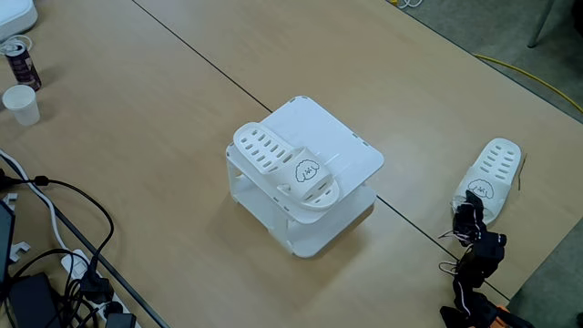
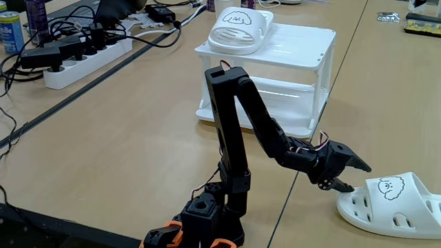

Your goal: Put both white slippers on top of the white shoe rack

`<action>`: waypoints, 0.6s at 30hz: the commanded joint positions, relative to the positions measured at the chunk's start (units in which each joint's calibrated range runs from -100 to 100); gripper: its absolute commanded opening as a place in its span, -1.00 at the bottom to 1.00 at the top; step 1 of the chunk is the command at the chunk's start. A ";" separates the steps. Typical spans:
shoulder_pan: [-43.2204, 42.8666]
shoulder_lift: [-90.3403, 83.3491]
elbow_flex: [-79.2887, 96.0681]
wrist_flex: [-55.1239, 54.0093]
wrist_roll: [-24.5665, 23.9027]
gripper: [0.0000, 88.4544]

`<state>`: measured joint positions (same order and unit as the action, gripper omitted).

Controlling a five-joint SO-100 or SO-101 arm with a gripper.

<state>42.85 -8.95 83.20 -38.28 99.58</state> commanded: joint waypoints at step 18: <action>5.59 7.64 -13.51 -1.84 0.42 -0.50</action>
<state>48.46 -2.52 75.38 -38.88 99.58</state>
